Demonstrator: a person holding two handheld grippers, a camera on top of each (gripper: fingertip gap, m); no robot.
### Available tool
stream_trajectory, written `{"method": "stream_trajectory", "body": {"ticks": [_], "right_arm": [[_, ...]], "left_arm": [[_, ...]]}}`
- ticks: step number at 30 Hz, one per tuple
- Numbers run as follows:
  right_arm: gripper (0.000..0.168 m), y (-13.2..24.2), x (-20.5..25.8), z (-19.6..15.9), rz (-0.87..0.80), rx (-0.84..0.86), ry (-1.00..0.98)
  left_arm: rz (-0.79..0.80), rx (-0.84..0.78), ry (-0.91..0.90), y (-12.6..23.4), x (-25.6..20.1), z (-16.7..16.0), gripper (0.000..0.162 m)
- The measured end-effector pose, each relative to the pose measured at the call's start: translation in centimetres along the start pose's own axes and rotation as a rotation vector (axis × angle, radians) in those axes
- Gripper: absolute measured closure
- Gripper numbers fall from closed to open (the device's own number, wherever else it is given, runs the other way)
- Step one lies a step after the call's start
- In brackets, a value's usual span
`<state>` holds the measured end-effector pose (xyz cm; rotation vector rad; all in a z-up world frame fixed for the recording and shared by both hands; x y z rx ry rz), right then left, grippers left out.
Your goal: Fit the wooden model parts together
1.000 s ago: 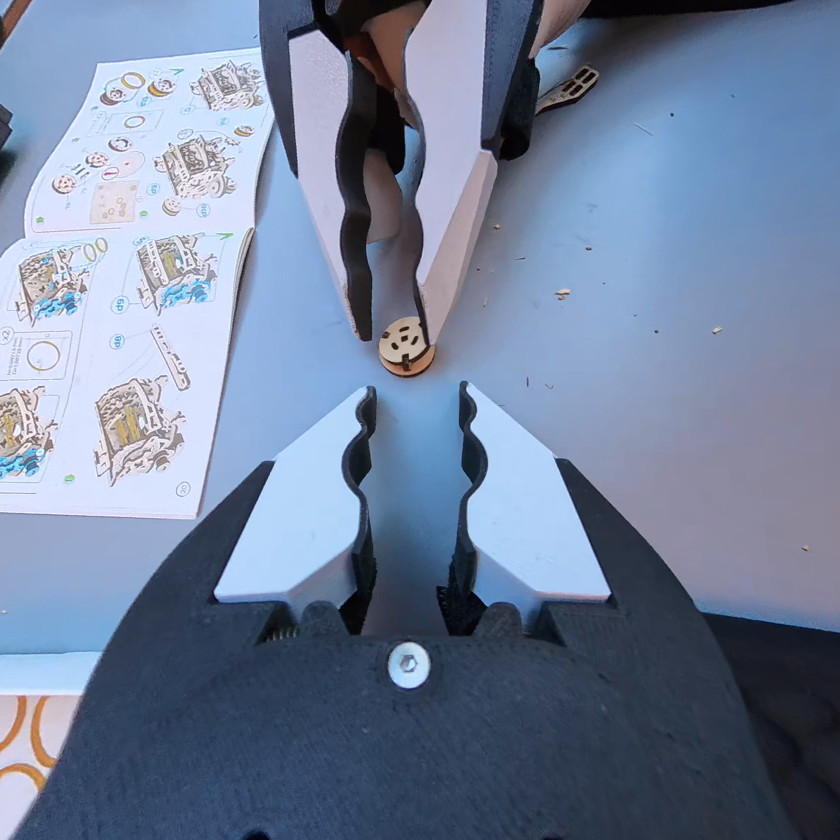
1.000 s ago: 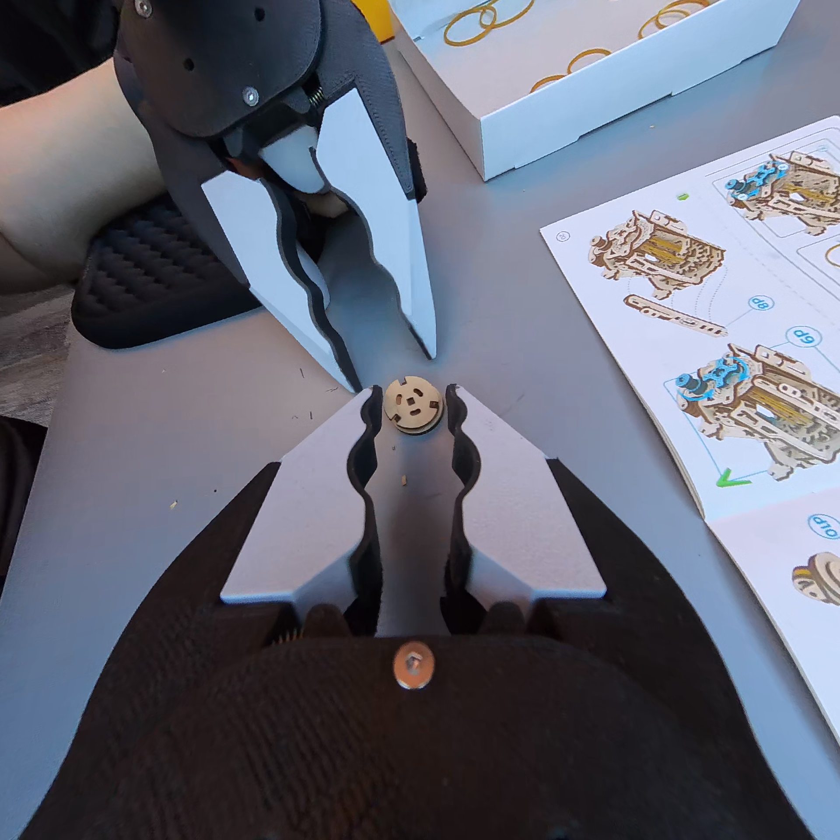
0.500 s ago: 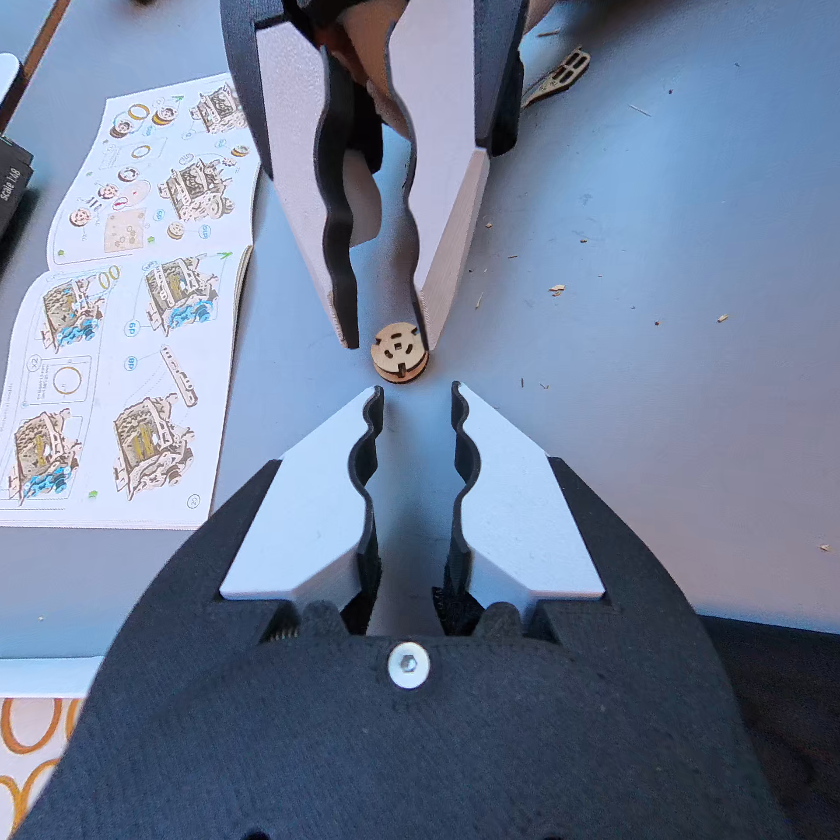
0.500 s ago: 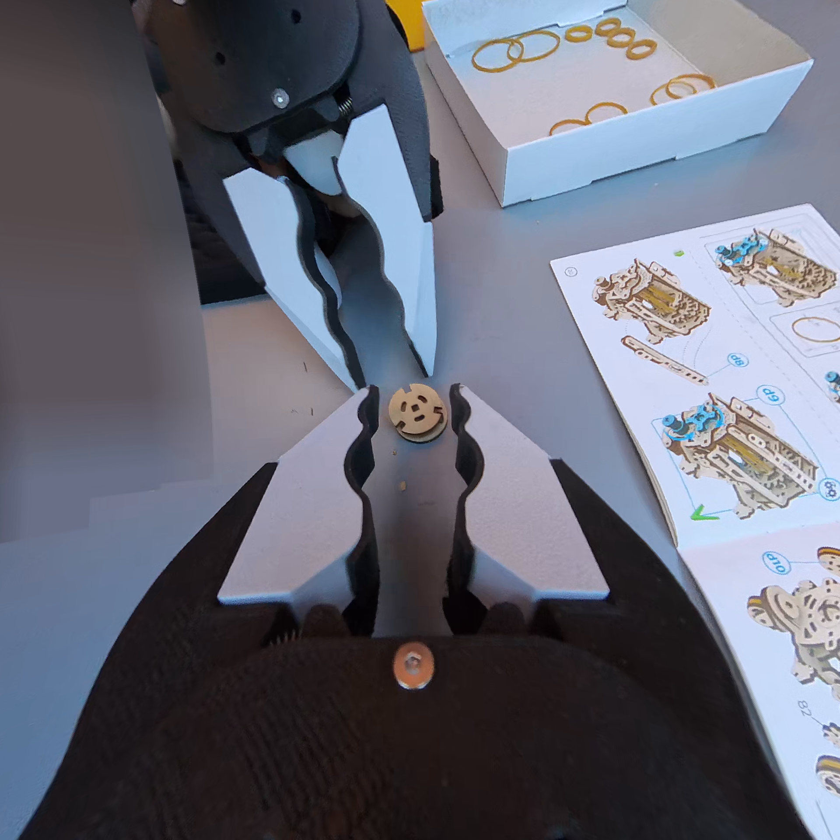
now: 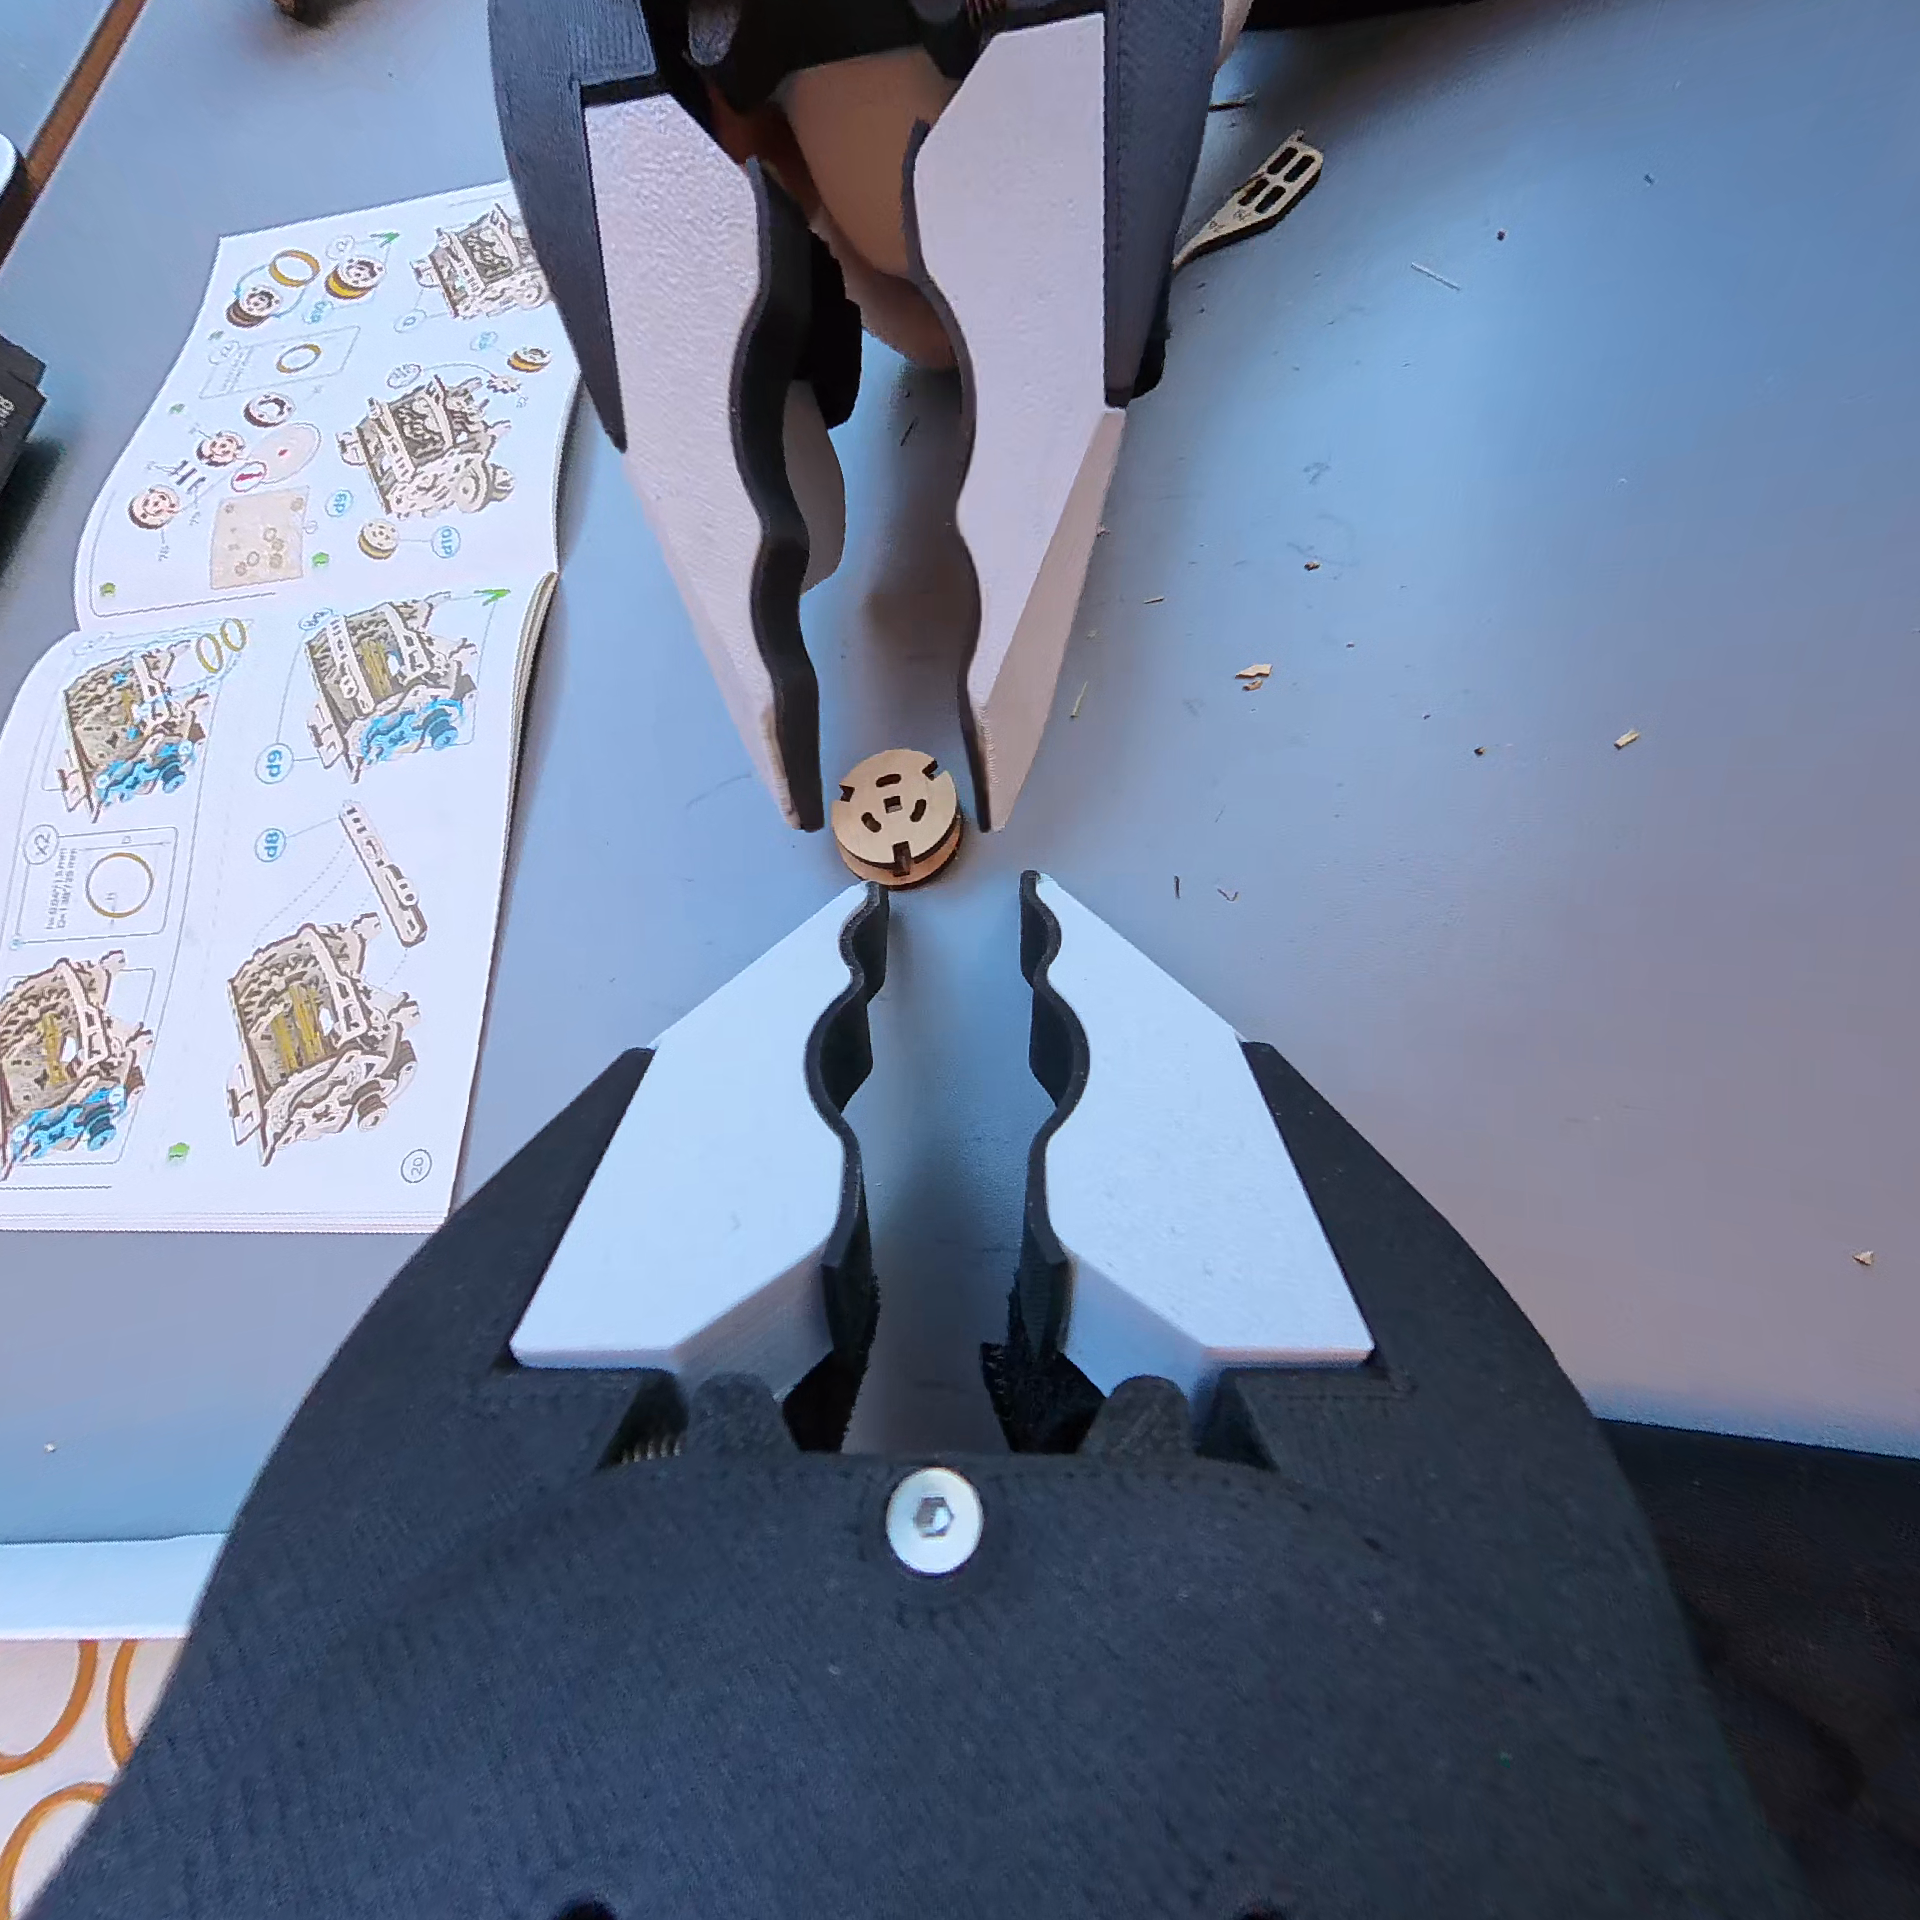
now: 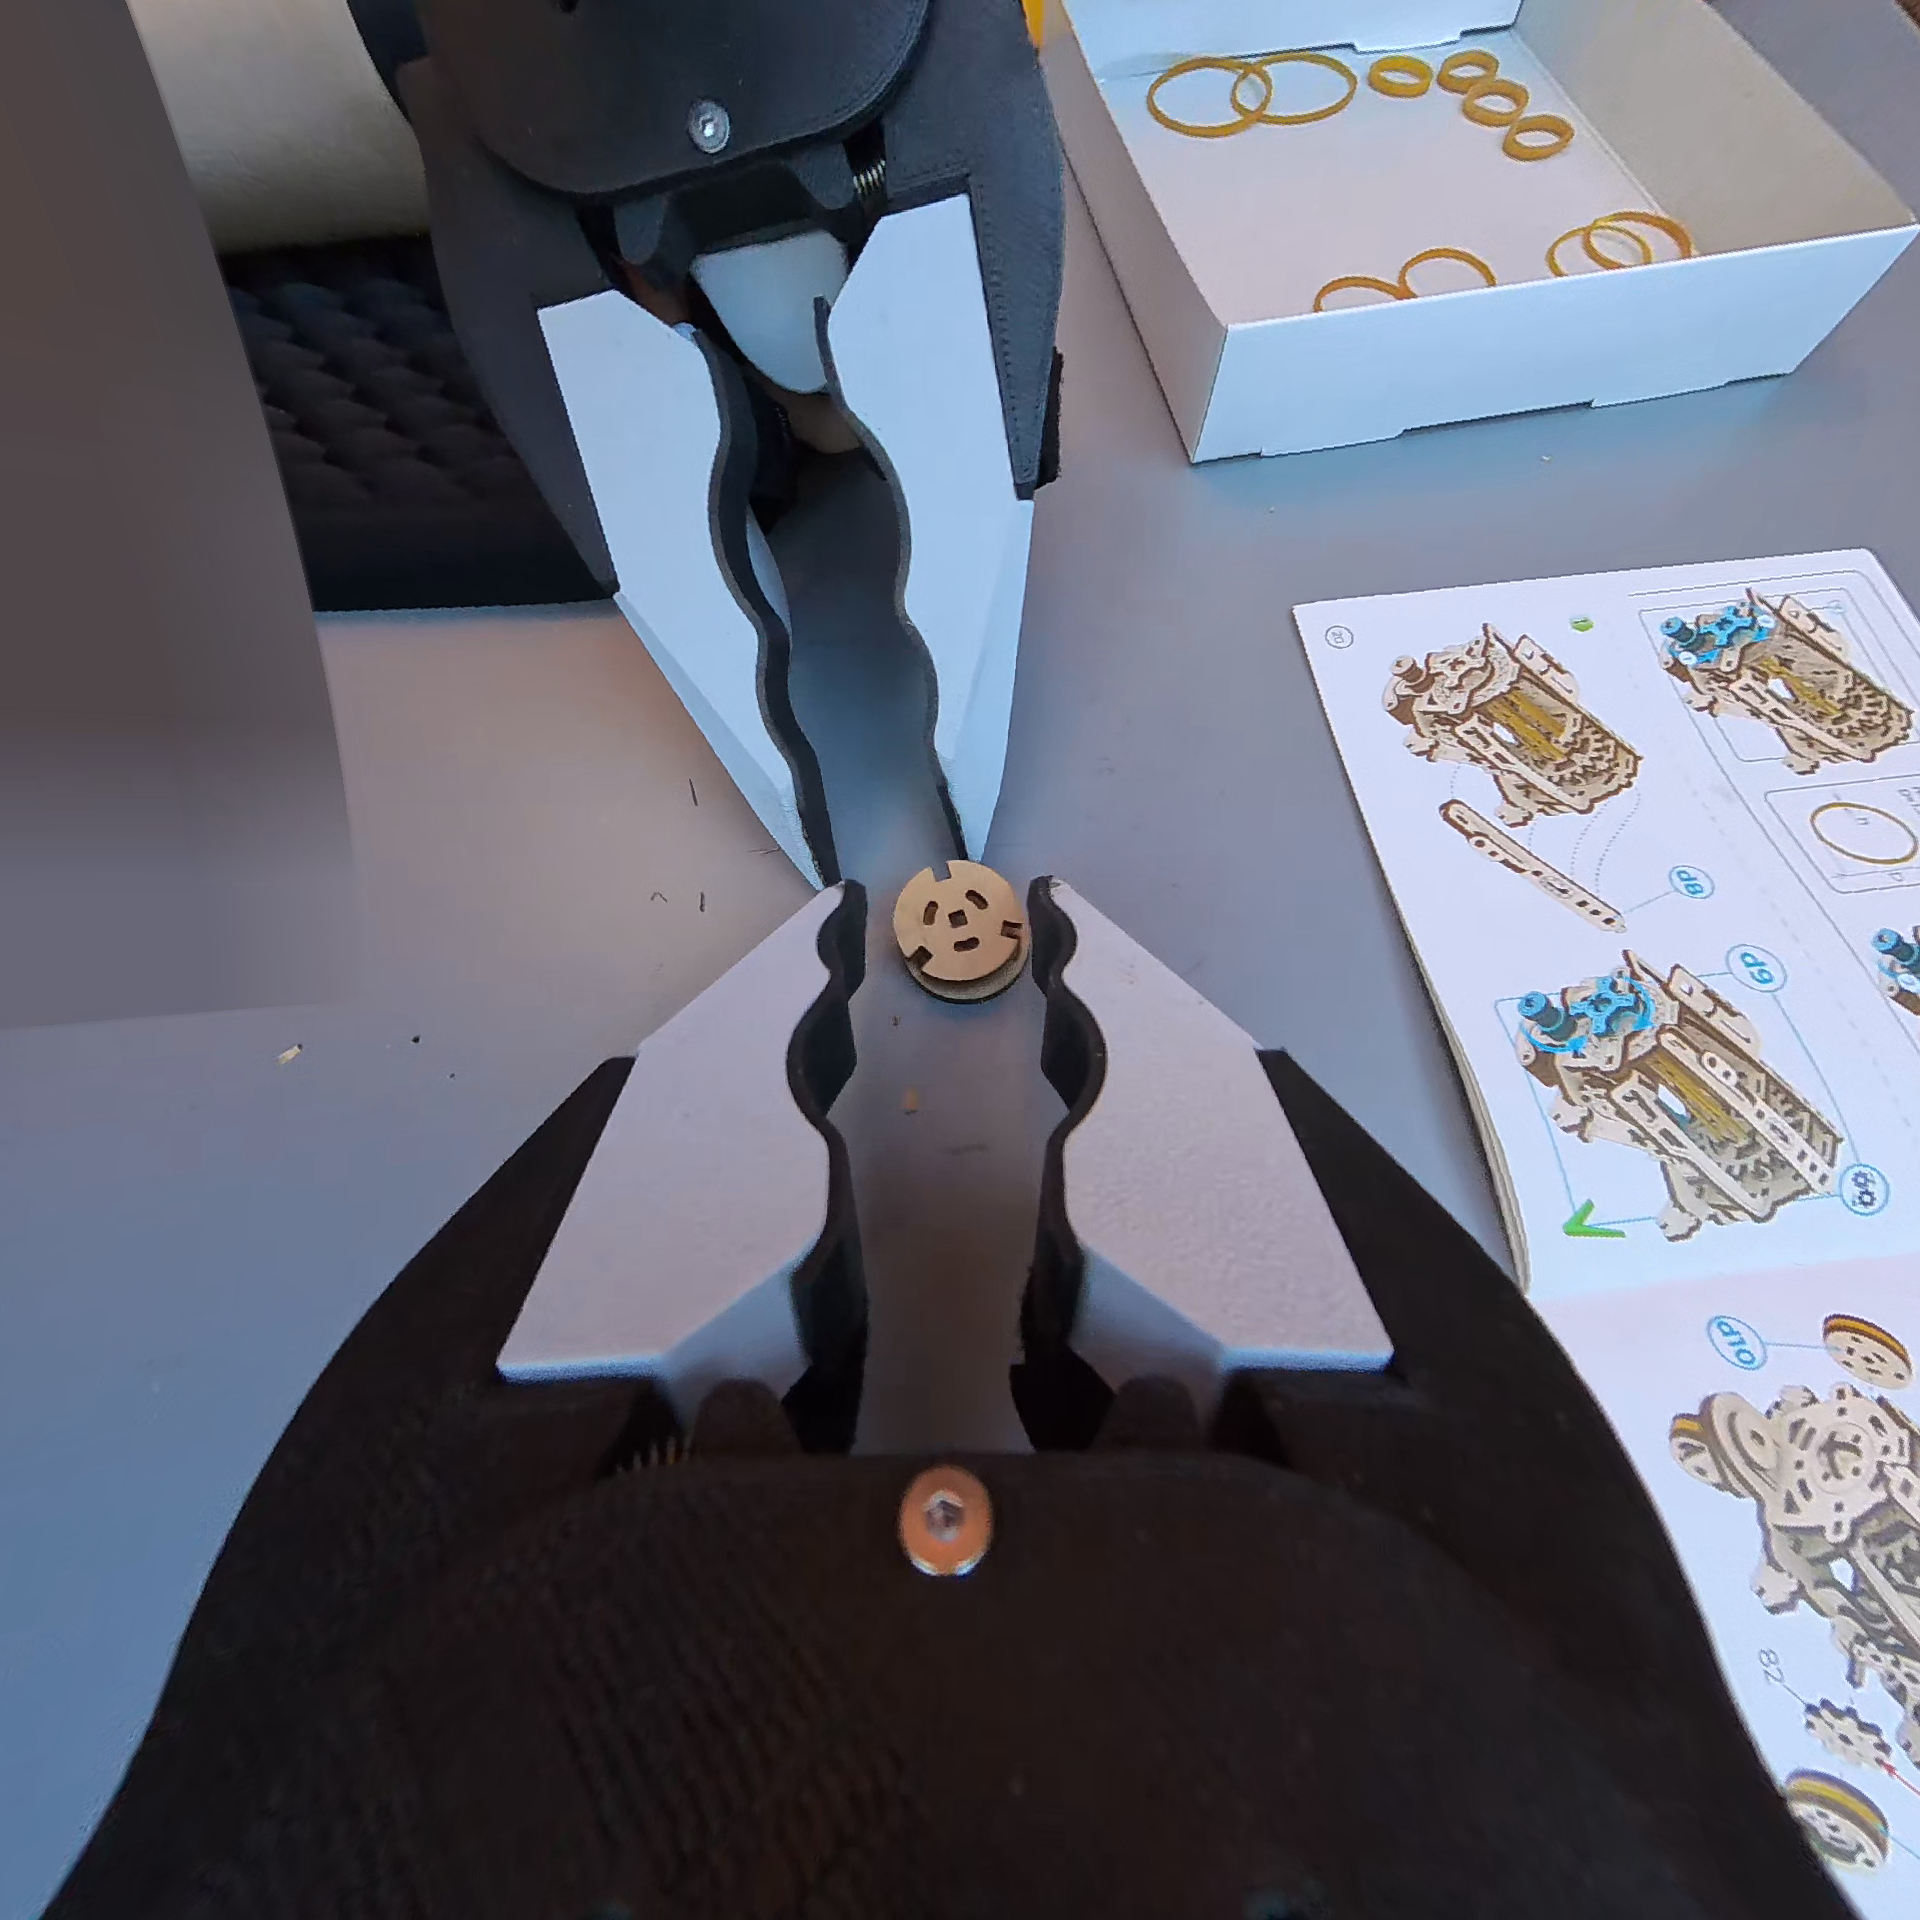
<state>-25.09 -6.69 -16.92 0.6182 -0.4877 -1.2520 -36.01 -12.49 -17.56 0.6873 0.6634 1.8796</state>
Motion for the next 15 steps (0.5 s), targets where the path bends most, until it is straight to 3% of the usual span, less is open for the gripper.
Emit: {"method": "stream_trajectory", "body": {"ticks": [15], "right_arm": [[0.143,-0.14,-0.12,-0.20,-0.029,0.030,-0.015]], "left_arm": [[0.003,-0.001,-0.017,-0.09,-0.17,0.12,0.142]]}}
Point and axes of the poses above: each gripper's, where its closed fingertips meet, y back along the fingers, z out of its top, x = y × z across the jaws, the point moved 8 cm from there along y, back along the fingers, and after that the axes turned 6 degrees about x, right-handed, at the moved point
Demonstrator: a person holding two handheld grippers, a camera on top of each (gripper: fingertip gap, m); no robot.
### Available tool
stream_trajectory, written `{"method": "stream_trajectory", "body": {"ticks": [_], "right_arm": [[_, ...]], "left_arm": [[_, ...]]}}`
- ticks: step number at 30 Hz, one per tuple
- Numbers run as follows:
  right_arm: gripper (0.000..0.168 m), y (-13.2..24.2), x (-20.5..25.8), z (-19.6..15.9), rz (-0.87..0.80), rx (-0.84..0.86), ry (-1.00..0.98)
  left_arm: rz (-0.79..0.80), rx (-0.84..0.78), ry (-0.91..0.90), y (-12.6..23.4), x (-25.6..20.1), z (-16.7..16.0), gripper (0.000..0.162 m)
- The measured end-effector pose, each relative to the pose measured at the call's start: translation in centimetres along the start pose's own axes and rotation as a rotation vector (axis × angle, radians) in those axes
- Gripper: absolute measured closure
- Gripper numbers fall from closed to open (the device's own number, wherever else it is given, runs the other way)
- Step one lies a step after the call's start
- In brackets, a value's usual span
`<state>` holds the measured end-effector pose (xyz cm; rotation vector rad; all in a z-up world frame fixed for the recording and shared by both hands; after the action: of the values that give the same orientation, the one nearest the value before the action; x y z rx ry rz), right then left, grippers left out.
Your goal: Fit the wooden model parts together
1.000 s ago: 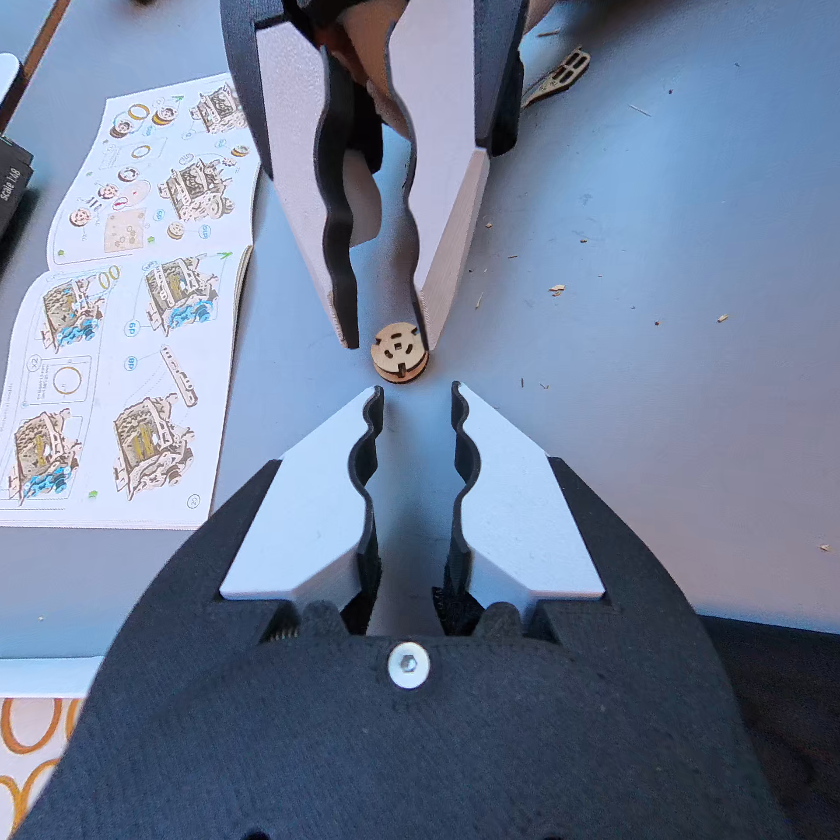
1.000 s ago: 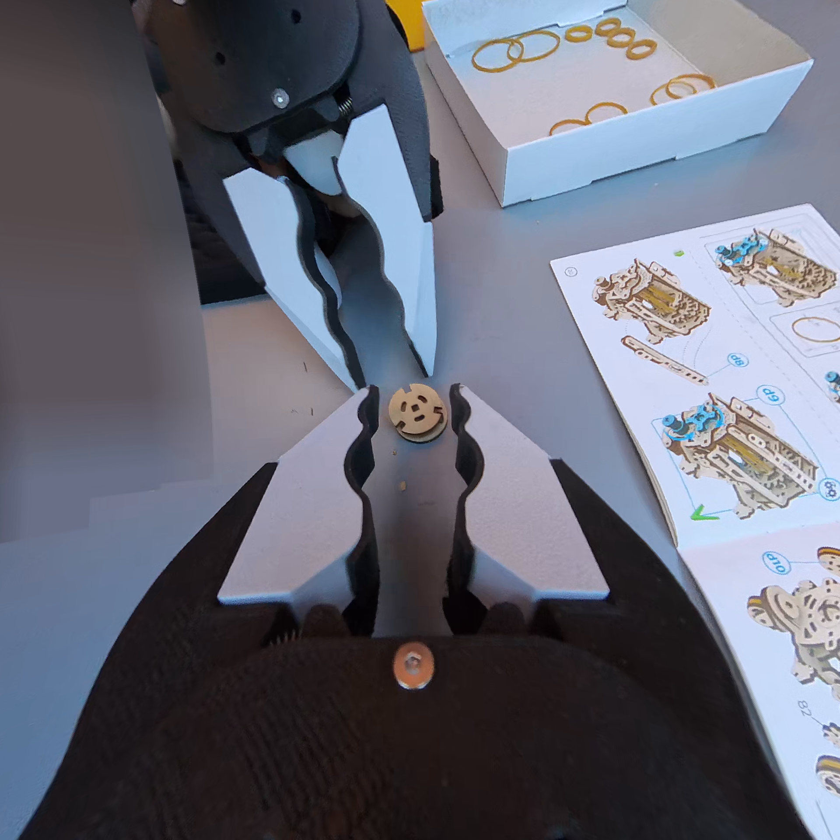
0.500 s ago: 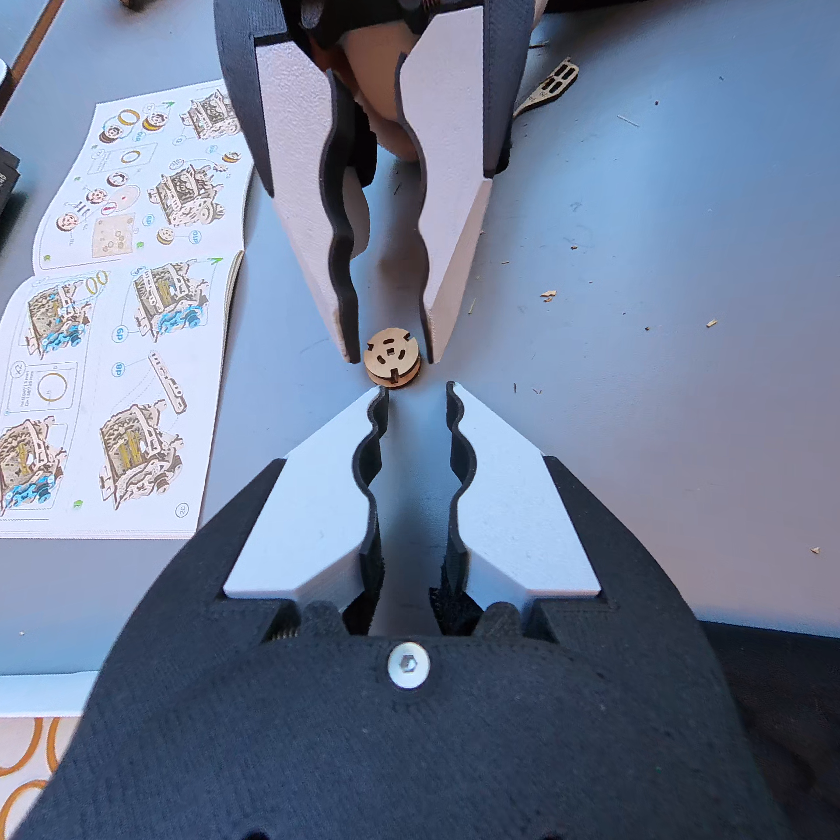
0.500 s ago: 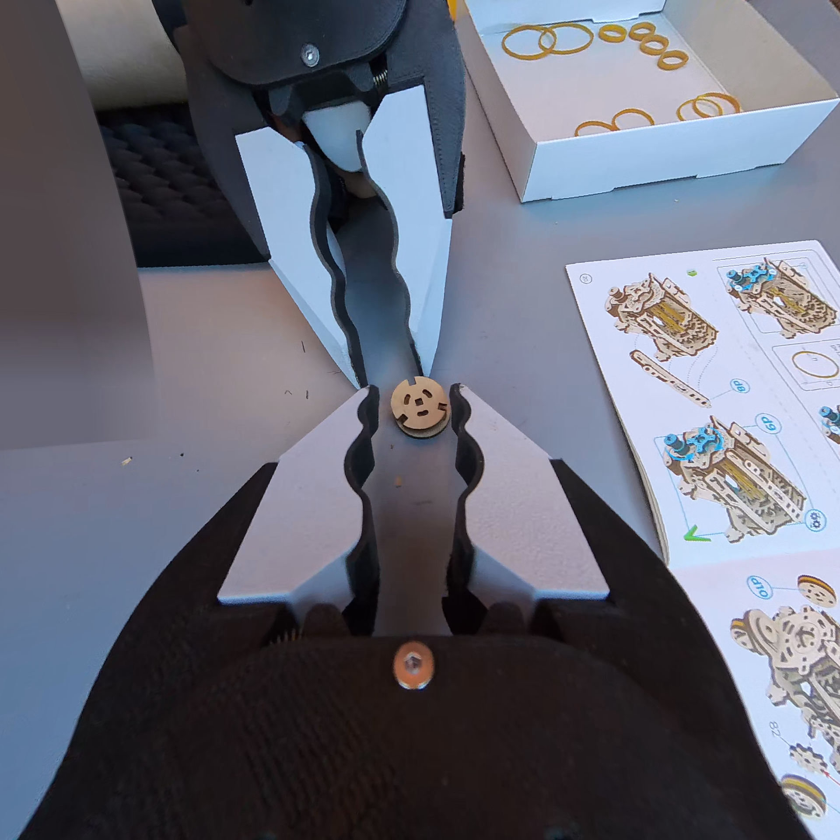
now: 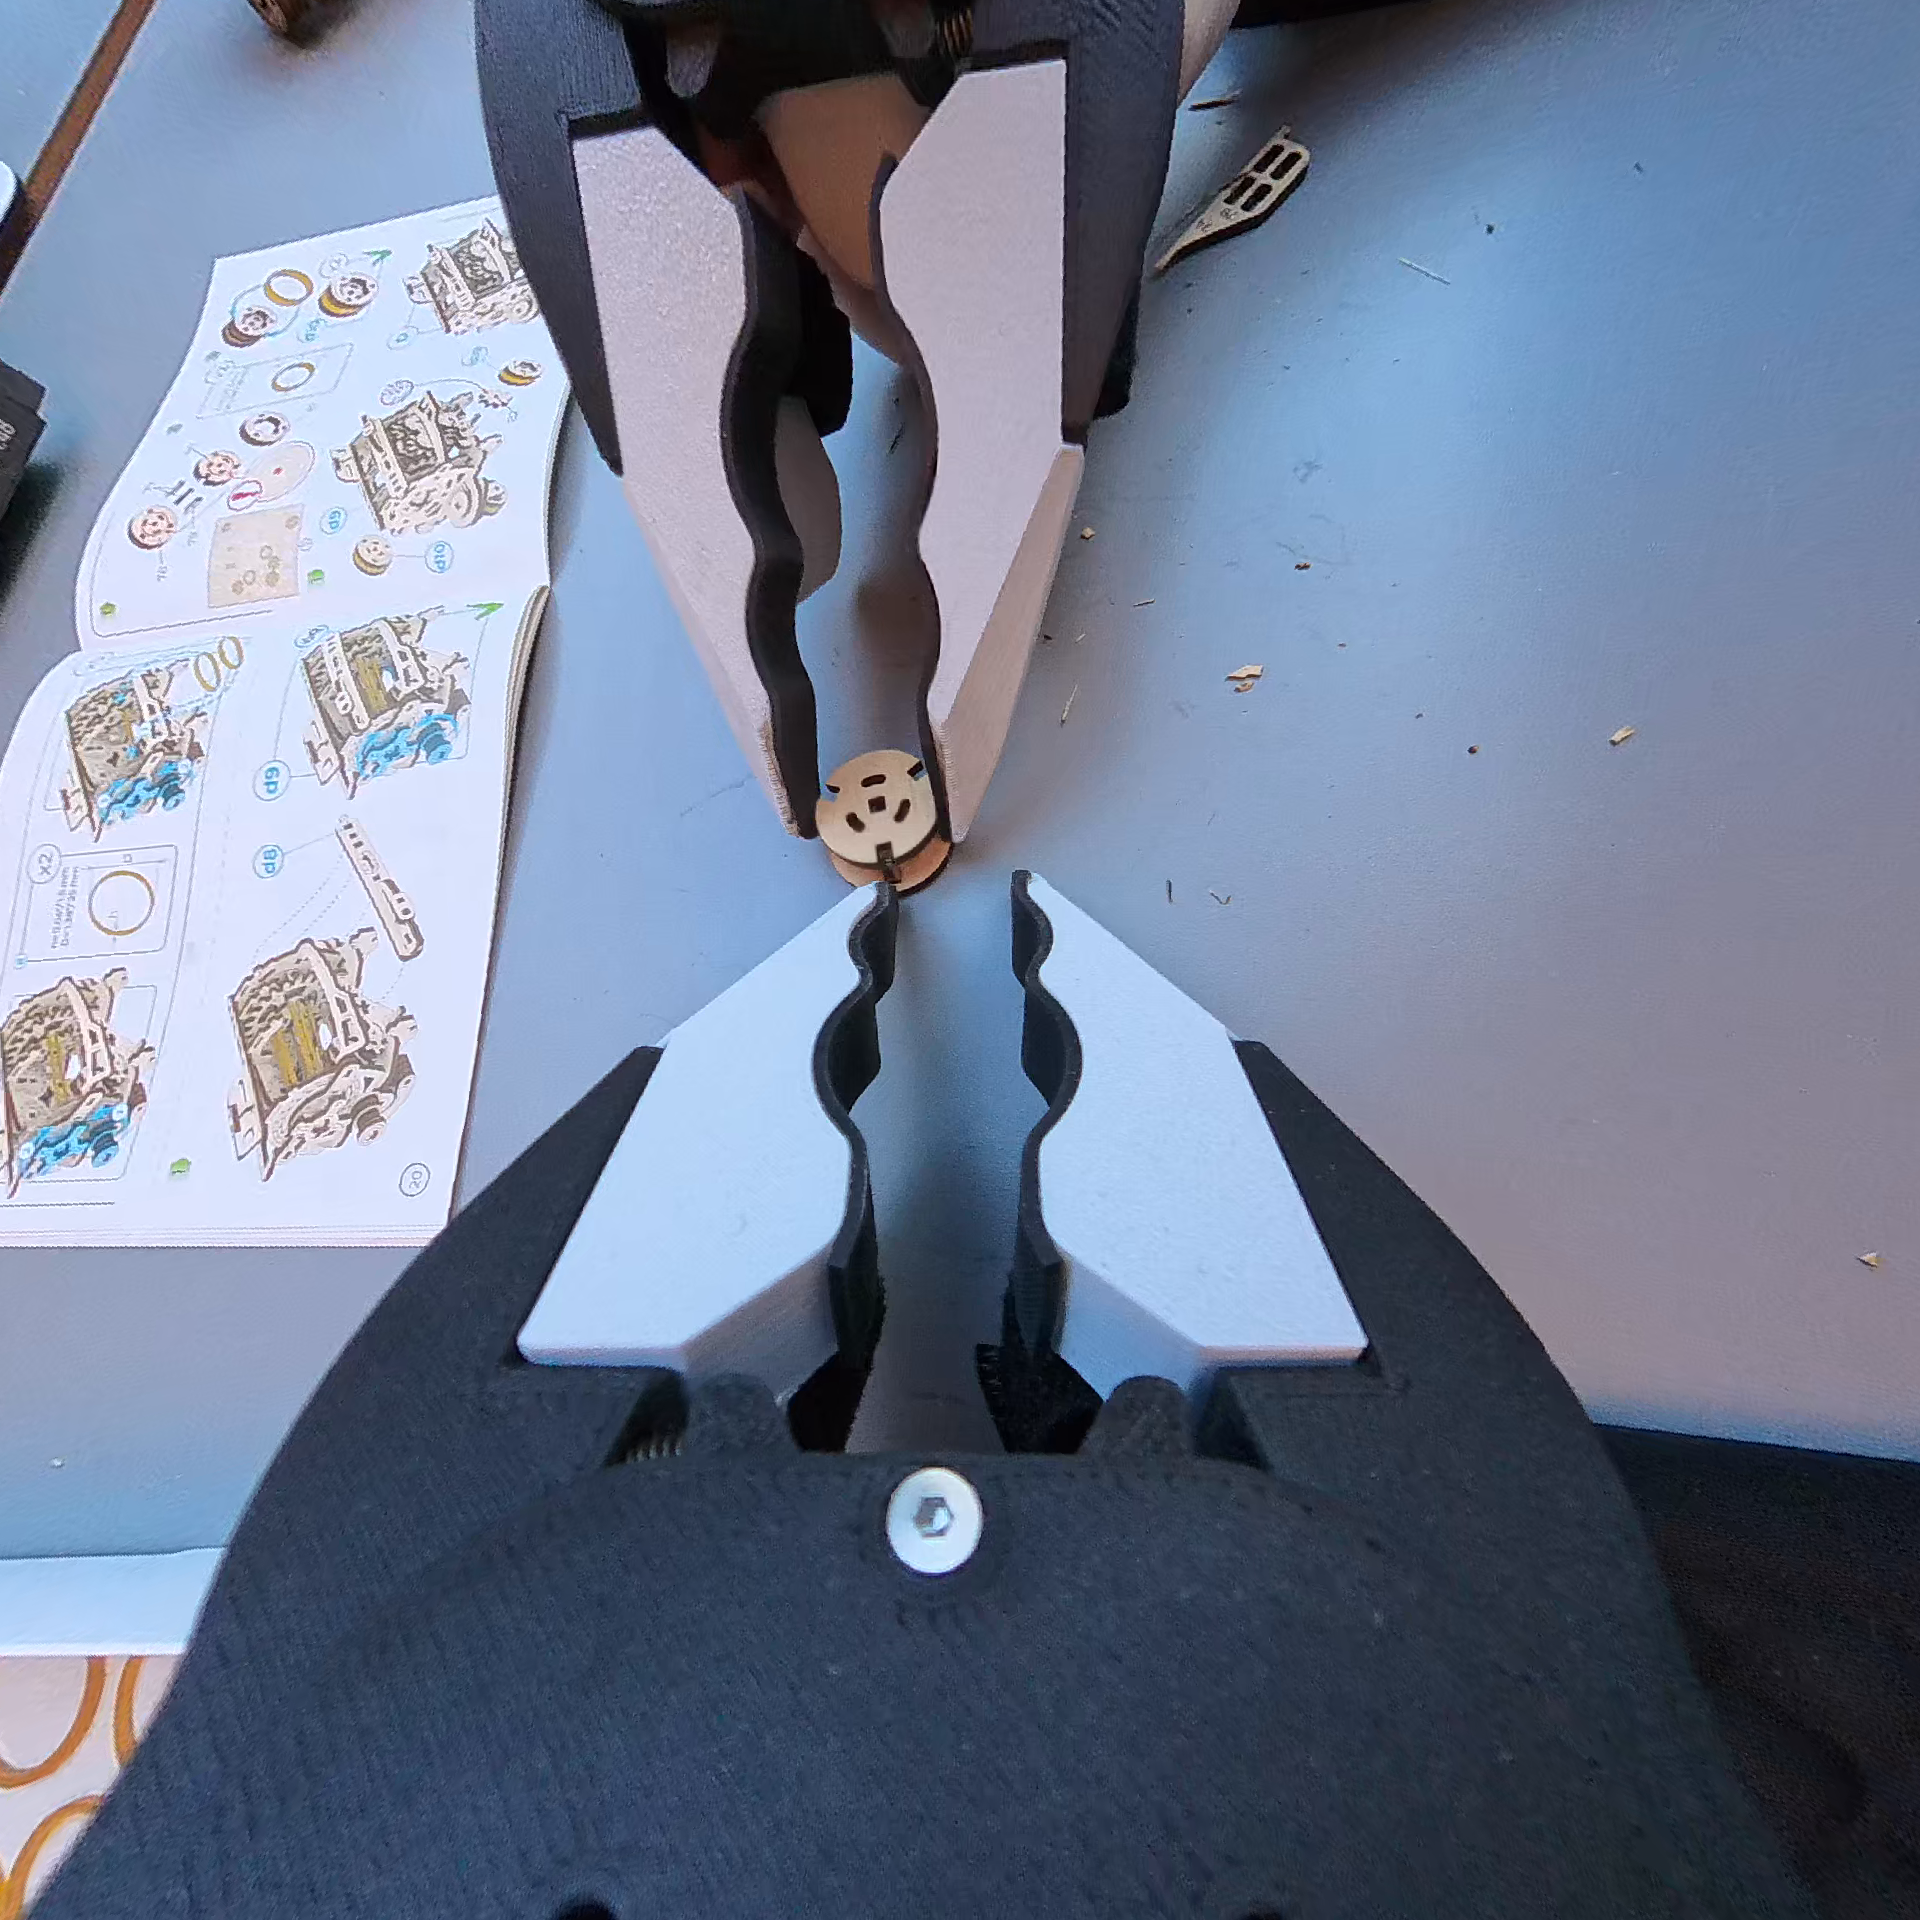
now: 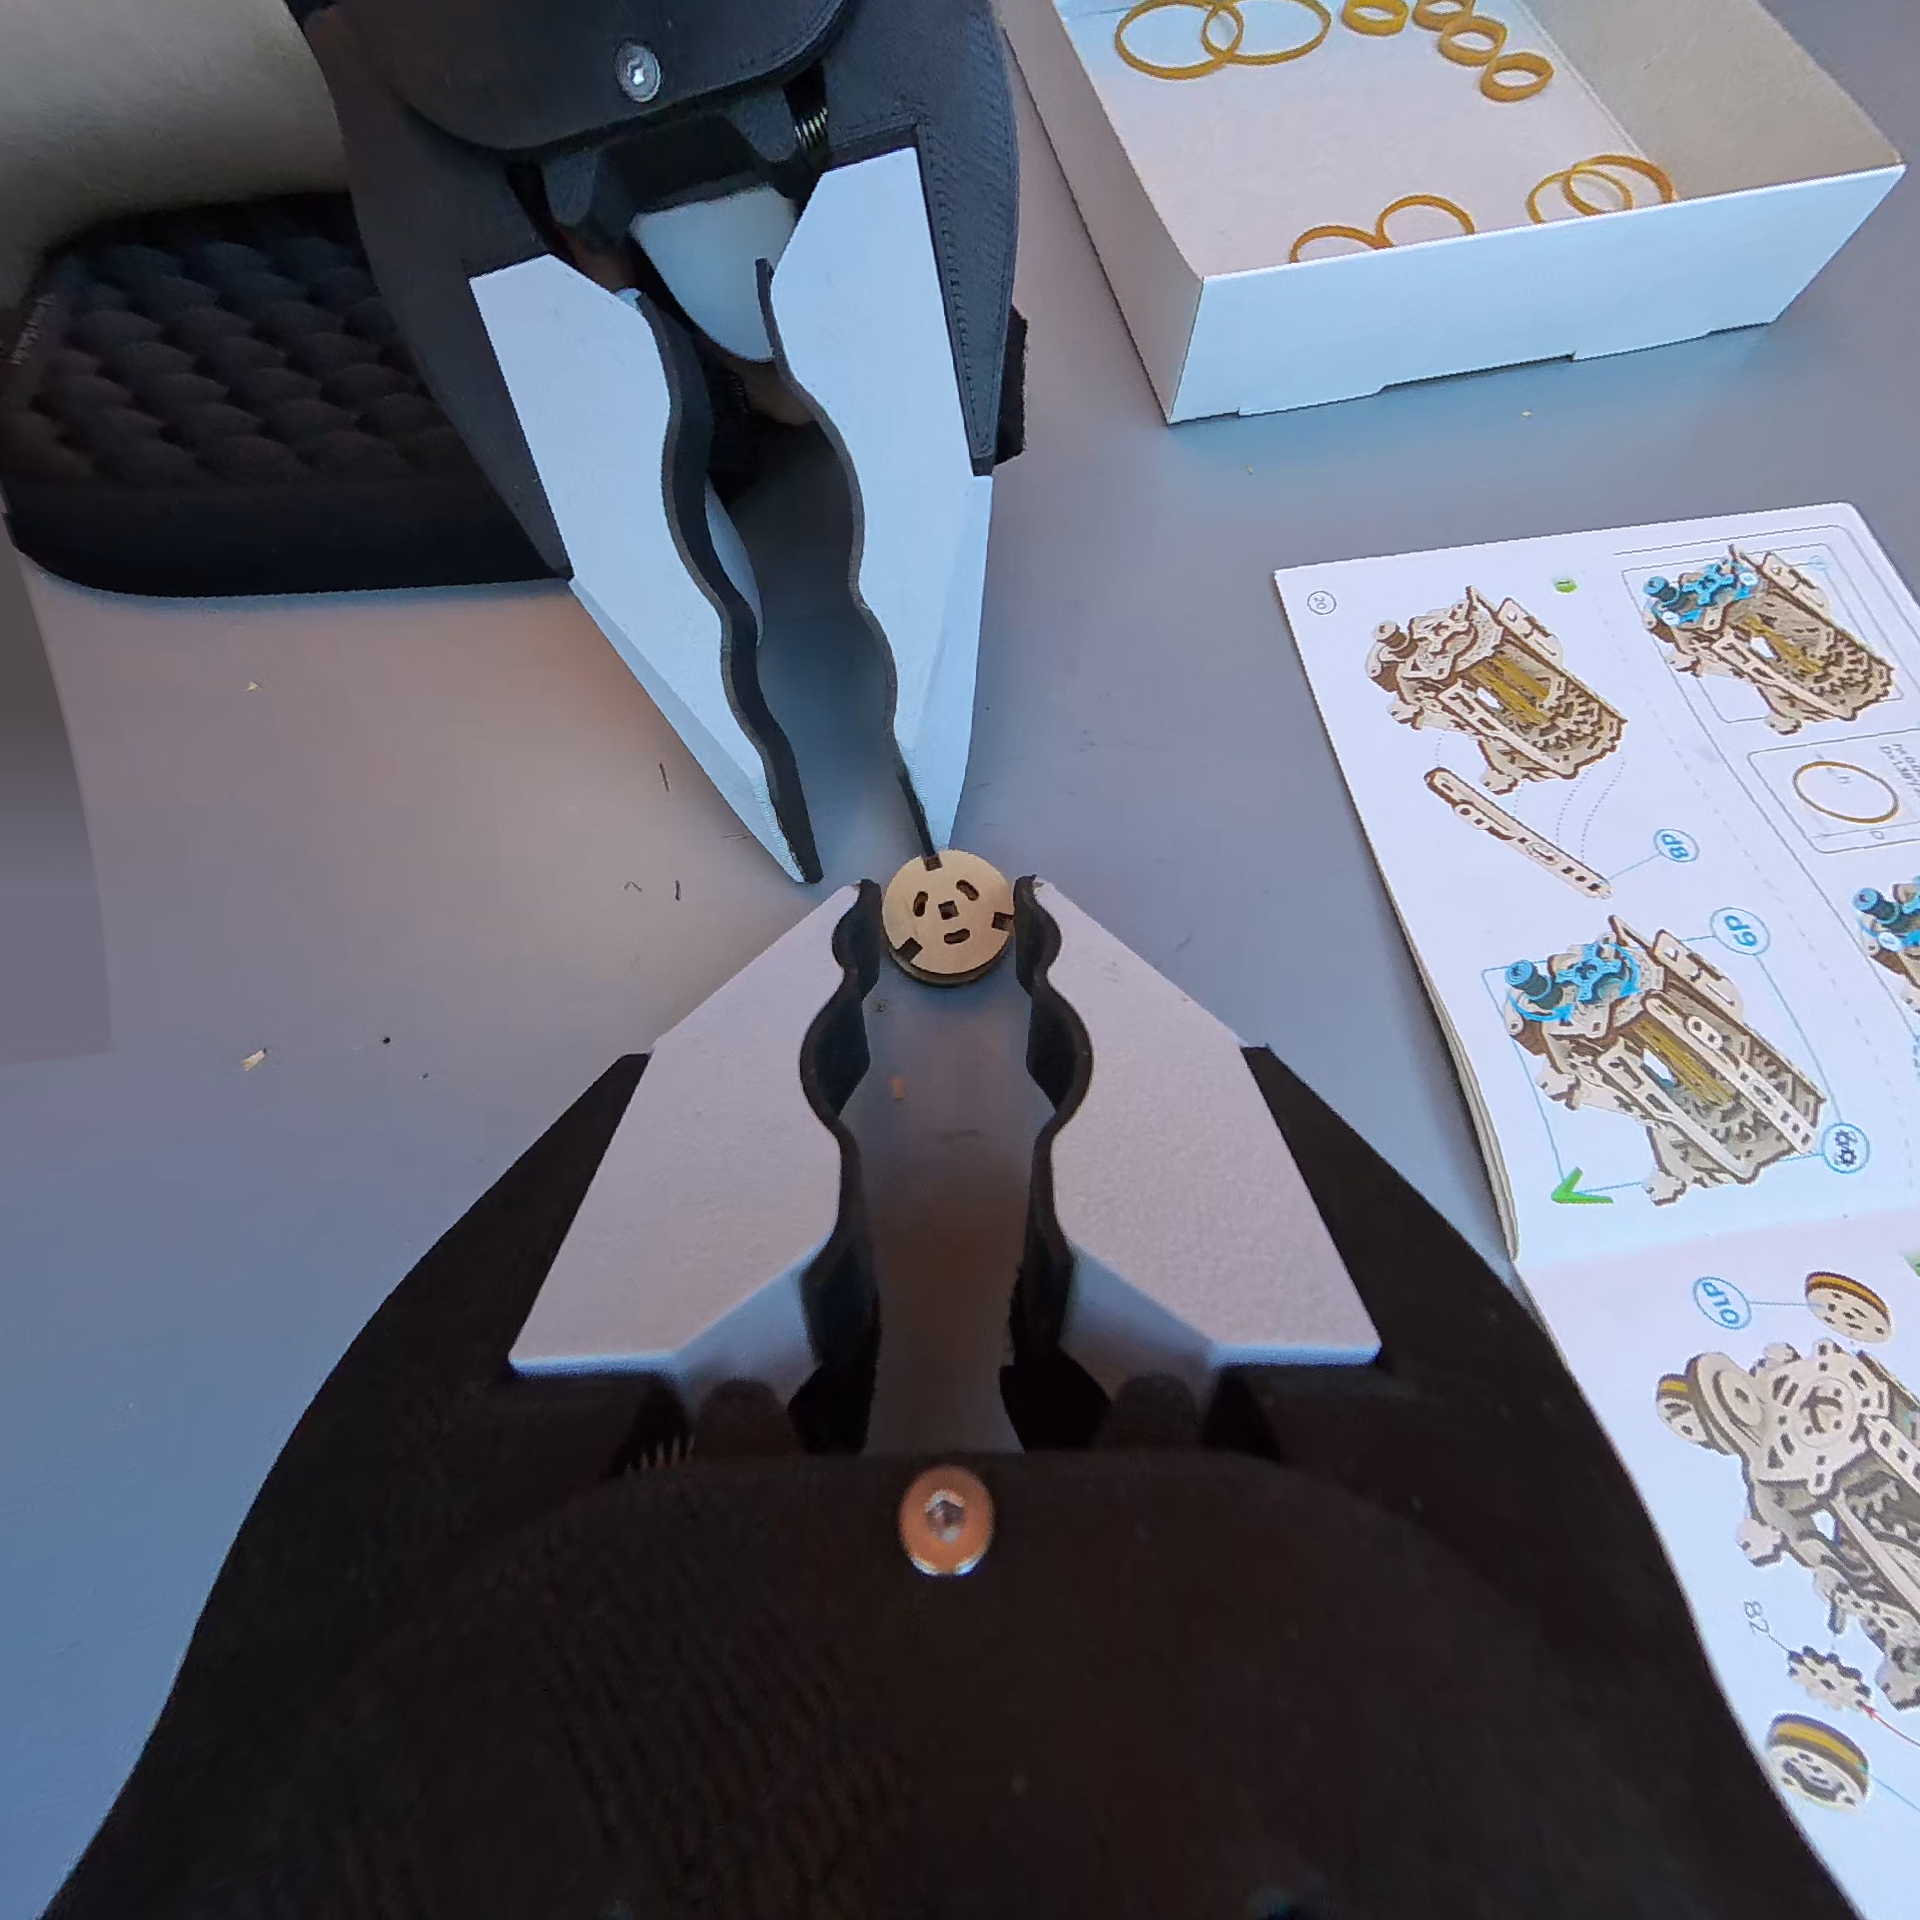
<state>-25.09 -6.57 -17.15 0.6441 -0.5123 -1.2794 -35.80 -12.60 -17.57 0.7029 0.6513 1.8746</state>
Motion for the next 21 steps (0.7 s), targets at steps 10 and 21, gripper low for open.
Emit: {"method": "stream_trajectory", "body": {"ticks": [10,21], "right_arm": [[0.145,-0.1,0.5,0.6,-0.087,0.075,0.061],[0.145,-0.2,0.5,1.2,-0.097,0.152,0.026]], "left_arm": [[-0.014,0.001,-0.014,0.0,-0.3,0.1,0.149],[-0.007,-0.003,-0.040,-0.1,-0.5,0.2,0.151]]}}
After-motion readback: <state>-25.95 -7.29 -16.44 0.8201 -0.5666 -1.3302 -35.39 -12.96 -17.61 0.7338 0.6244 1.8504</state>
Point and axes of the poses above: each gripper's, where its closed fingertips meet, y back along the fingers, z out of its top, x = y × z across the jaws, the point moved 8 cm from there along y, back along the fingers, and after that the axes turned 6 degrees about x, right-handed, at the moved point
